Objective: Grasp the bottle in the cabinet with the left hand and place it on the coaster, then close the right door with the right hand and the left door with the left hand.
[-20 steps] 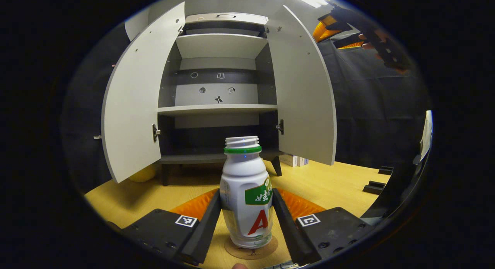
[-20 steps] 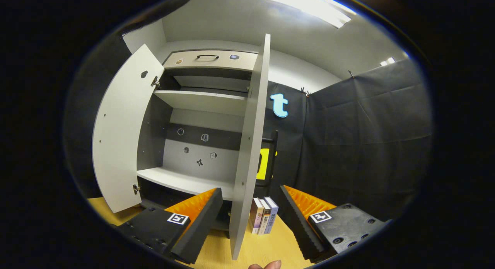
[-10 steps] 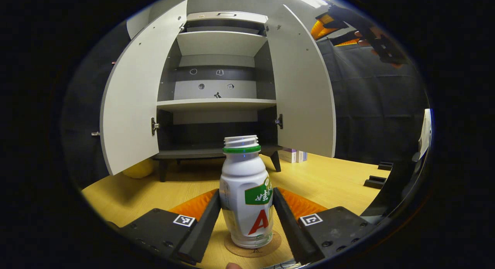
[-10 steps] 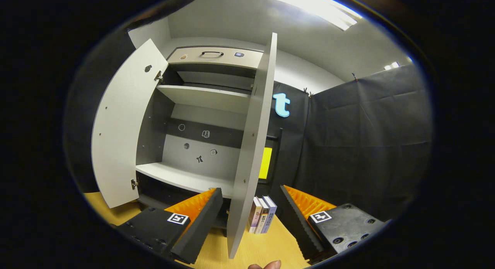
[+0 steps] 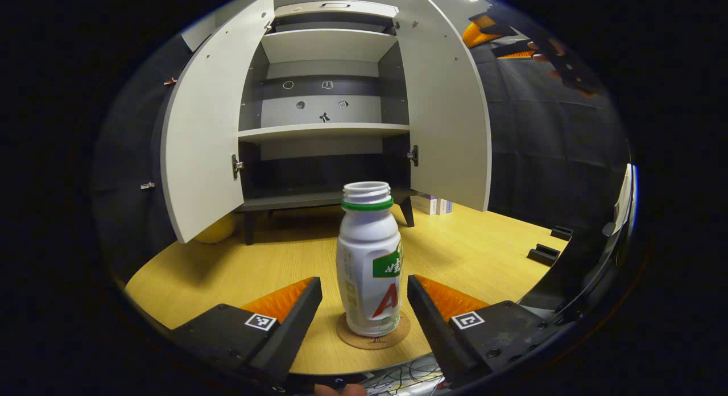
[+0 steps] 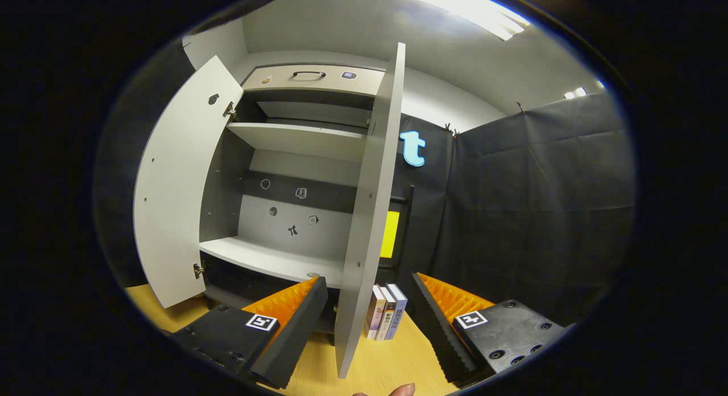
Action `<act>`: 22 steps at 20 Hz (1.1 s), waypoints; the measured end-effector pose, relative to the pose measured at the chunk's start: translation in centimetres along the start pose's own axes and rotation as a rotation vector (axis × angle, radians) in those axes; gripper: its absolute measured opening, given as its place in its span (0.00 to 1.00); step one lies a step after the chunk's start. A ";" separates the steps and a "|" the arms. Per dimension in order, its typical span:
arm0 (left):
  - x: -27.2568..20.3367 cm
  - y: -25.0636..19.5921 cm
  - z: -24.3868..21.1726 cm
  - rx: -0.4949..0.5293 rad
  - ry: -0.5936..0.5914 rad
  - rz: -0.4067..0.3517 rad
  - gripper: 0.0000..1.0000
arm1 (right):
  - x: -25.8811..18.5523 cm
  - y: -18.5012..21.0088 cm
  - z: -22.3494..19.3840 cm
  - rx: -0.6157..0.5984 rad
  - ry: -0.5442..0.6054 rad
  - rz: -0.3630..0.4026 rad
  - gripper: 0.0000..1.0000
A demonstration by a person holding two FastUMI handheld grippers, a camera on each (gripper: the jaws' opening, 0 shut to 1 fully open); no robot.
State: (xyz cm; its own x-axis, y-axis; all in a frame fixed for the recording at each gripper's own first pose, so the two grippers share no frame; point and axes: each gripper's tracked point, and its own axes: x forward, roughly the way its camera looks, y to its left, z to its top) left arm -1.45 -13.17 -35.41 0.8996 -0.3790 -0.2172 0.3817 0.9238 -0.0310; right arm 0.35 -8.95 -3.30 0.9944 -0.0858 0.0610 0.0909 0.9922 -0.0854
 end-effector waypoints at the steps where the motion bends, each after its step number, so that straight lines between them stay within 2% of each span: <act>1: -1.2 0.2 1.4 -0.017 0.000 -0.001 0.96 | -0.1 0.3 -0.3 0.029 0.021 0.012 0.98; 4: -4.6 2.1 7.3 0.001 -0.031 0.032 0.95 | 0.1 0.6 0.0 0.107 0.038 0.018 0.98; 6: -6.2 4.3 12.1 0.031 -0.074 0.088 0.96 | 0.2 0.4 0.6 0.112 0.030 0.007 0.97; 9: -7.7 6.5 18.5 0.007 -0.131 0.133 0.95 | 0.1 1.0 2.0 0.105 0.008 0.025 0.97; 13: -8.8 9.8 24.6 0.009 -0.147 0.226 0.95 | -0.3 1.8 3.3 0.114 0.015 0.064 0.97; 17: -9.2 11.9 28.7 -0.006 -0.161 0.284 0.95 | -0.7 1.5 4.3 0.145 0.005 0.066 0.97; 20: -9.0 13.4 30.0 -0.063 -0.144 0.311 0.95 | -1.0 1.2 4.9 0.138 0.012 0.092 0.97; 22: -8.7 14.4 30.7 -0.078 -0.158 0.331 0.95 | -0.8 -0.1 5.3 0.107 0.020 0.076 0.97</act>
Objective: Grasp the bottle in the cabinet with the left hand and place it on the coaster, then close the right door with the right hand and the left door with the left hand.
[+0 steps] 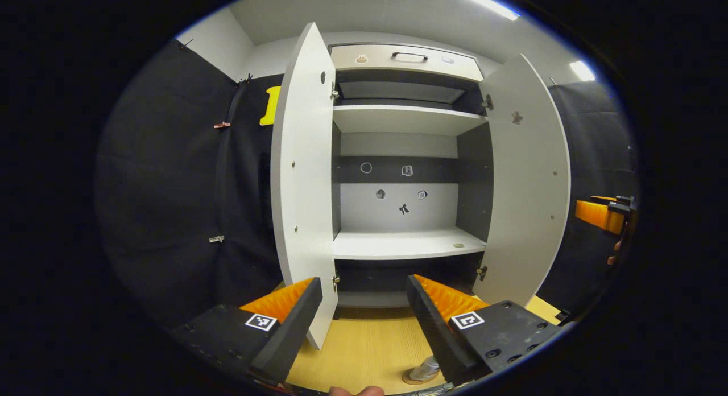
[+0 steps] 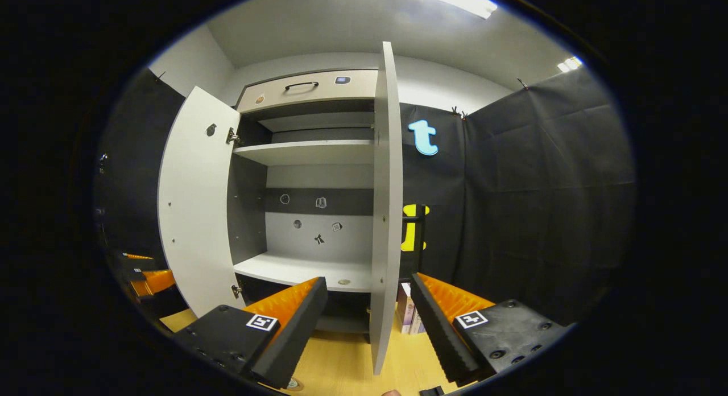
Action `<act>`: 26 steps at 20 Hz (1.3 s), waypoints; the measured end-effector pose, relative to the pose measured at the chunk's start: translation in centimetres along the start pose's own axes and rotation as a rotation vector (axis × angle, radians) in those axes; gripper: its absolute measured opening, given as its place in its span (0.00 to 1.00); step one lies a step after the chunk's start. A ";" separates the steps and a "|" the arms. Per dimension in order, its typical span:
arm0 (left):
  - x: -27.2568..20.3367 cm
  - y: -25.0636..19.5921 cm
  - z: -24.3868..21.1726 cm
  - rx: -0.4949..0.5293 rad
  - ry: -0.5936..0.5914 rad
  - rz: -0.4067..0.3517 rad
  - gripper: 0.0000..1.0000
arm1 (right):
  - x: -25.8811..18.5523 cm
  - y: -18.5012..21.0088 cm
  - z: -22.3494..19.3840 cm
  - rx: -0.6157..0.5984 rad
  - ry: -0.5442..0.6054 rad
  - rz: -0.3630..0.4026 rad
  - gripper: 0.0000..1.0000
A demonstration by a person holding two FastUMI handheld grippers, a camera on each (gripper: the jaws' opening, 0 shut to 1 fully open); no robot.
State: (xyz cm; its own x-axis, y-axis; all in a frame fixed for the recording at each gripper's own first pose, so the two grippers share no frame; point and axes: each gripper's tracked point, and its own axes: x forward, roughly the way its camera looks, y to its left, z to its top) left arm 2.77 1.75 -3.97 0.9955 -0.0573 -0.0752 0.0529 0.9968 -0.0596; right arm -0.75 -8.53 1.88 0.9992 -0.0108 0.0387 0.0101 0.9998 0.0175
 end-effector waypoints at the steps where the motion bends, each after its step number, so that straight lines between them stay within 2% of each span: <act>1: 0.2 0.3 0.2 -0.004 -0.010 0.005 0.95 | 0.1 -0.8 0.2 -0.006 0.002 -0.010 0.97; 6: 1.2 1.7 1.0 0.014 -0.027 0.046 0.95 | 1.5 -4.7 0.3 0.047 0.027 -0.065 0.97; 10: 1.7 1.6 0.9 0.027 -0.023 0.055 0.95 | 3.5 -9.6 -0.1 0.048 0.031 -0.159 0.97; 14: 1.9 1.0 0.7 0.041 -0.021 0.053 0.95 | 6.7 -12.6 -1.2 0.056 0.048 -0.200 0.97; 19: 1.7 1.1 0.5 0.043 -0.014 0.065 0.96 | 9.1 -11.7 -2.3 0.071 0.070 -0.155 0.98; 26: 0.5 1.9 -0.1 0.074 -0.005 0.074 0.95 | 8.7 -10.9 -2.5 0.079 0.058 -0.187 0.95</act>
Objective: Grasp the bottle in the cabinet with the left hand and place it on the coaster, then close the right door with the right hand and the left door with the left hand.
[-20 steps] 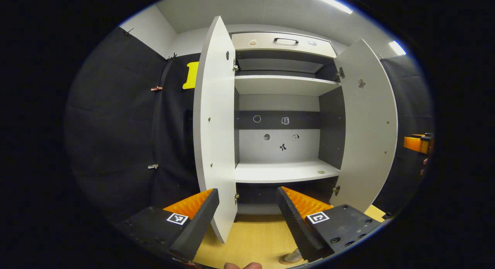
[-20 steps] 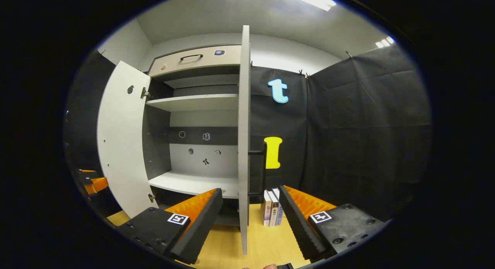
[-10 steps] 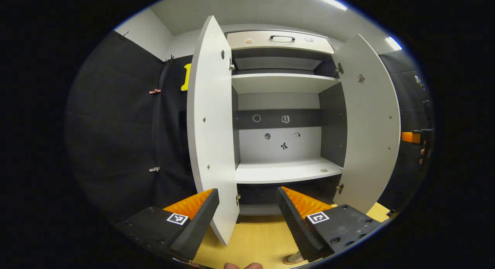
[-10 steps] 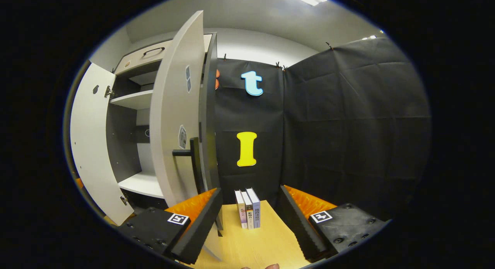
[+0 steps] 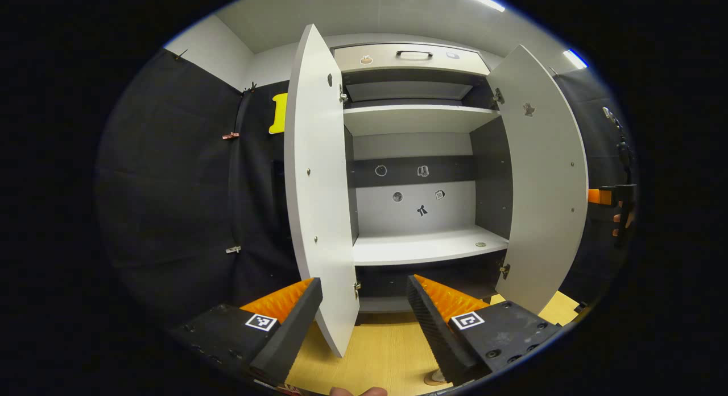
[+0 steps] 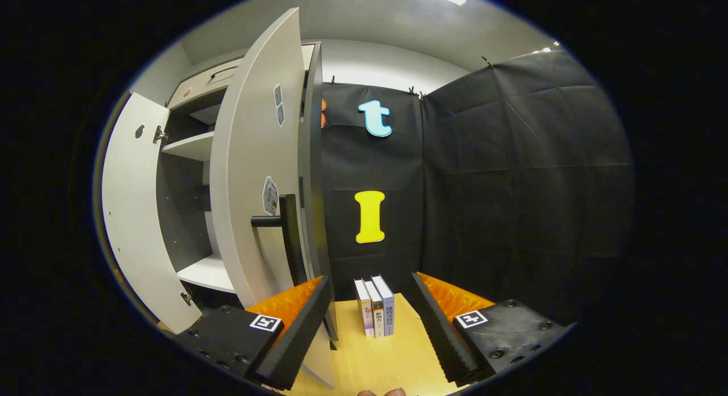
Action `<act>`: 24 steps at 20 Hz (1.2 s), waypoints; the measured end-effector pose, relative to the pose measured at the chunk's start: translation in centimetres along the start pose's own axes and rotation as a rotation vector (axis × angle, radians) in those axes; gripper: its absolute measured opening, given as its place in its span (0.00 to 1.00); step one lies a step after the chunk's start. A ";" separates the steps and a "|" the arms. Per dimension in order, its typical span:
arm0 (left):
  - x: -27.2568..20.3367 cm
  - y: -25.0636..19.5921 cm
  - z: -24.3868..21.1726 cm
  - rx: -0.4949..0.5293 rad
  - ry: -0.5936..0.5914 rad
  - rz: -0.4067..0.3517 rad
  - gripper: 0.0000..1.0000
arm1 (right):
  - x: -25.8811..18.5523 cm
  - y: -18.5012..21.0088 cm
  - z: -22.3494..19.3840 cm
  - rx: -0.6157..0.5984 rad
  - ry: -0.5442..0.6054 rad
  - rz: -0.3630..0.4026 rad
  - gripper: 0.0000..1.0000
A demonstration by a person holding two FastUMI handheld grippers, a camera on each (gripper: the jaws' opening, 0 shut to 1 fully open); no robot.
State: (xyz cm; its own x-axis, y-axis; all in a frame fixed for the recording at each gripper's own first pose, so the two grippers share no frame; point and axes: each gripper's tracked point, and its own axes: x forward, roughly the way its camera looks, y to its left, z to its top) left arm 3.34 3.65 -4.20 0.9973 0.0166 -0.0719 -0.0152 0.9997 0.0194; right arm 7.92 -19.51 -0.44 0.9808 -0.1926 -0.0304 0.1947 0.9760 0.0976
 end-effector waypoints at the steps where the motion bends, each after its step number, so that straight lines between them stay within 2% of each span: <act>1: -0.2 0.2 -0.1 0.002 0.000 0.003 0.95 | 0.0 0.1 0.0 0.001 0.000 -0.009 0.95; 3: -0.5 0.5 -0.2 0.004 0.003 0.005 0.95 | -0.4 0.7 -0.1 0.016 -0.005 -0.015 0.95; 15: -1.4 2.8 -0.6 -0.003 0.004 0.037 0.95 | -1.4 7.7 -0.9 0.041 0.008 0.109 0.97; 24: -1.2 4.7 -0.5 -0.012 0.004 0.069 0.95 | -0.6 15.3 -1.8 0.033 0.032 0.244 0.97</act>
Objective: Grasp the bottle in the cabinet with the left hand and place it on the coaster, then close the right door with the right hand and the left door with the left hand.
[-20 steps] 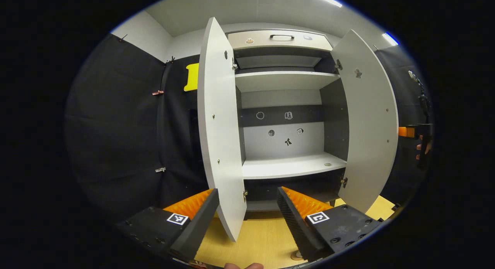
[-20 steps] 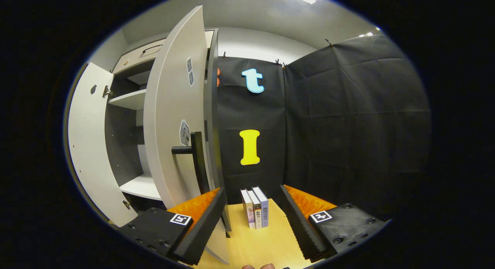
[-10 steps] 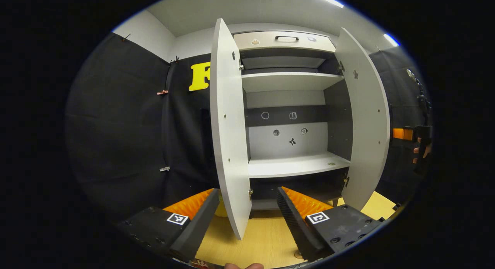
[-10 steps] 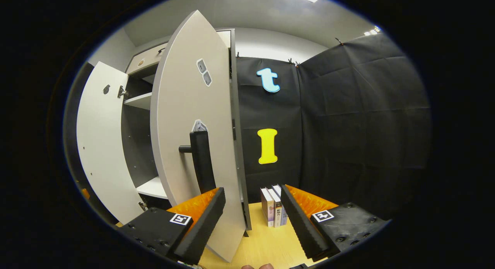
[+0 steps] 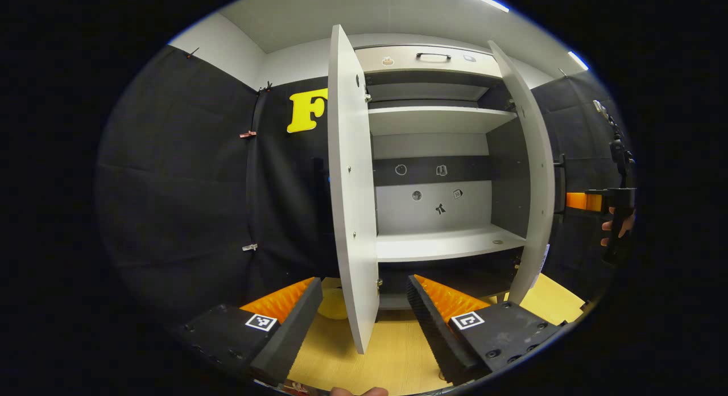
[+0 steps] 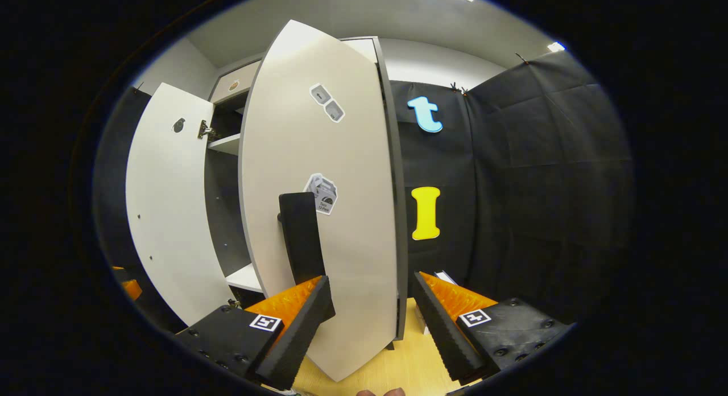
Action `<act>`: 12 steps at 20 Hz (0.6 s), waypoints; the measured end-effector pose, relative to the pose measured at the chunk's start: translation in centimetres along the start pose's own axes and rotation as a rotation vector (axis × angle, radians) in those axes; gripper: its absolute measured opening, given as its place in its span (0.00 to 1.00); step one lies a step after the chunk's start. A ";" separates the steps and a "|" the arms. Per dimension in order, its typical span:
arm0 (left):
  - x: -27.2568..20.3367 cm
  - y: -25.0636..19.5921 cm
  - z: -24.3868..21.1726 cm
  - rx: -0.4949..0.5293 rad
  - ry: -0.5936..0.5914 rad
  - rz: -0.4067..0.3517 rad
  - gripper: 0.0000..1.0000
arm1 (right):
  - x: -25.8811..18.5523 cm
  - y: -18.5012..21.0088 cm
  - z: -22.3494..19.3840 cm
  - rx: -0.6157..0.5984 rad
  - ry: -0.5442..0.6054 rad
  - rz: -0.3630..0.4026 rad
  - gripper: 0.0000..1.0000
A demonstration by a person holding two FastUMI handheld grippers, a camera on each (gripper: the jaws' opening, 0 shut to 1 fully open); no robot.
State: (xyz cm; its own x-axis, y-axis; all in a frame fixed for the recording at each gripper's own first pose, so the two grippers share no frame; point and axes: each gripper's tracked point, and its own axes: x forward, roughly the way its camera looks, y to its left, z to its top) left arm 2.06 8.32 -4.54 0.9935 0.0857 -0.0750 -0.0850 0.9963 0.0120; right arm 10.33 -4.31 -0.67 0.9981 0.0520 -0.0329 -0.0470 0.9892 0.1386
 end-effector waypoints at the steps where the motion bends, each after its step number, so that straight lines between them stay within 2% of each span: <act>1: 0.0 0.2 -0.1 0.001 0.001 0.002 0.95 | 0.3 0.8 -0.3 0.008 0.004 0.014 0.97; 8: 0.3 2.7 0.2 -0.004 -0.001 0.030 0.95 | 0.8 4.0 -1.1 0.003 0.016 0.071 0.97; 12: 1.3 4.7 1.1 -0.002 -0.019 0.052 0.95 | 0.9 4.2 -0.9 -0.001 0.011 0.065 0.98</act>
State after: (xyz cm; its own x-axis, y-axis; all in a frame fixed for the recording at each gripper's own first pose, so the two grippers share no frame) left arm 3.03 13.11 -3.49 0.9890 0.1370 -0.0554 -0.1365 0.9906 0.0134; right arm 10.96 -0.02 -1.03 0.9925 0.1174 -0.0346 -0.1115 0.9839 0.1396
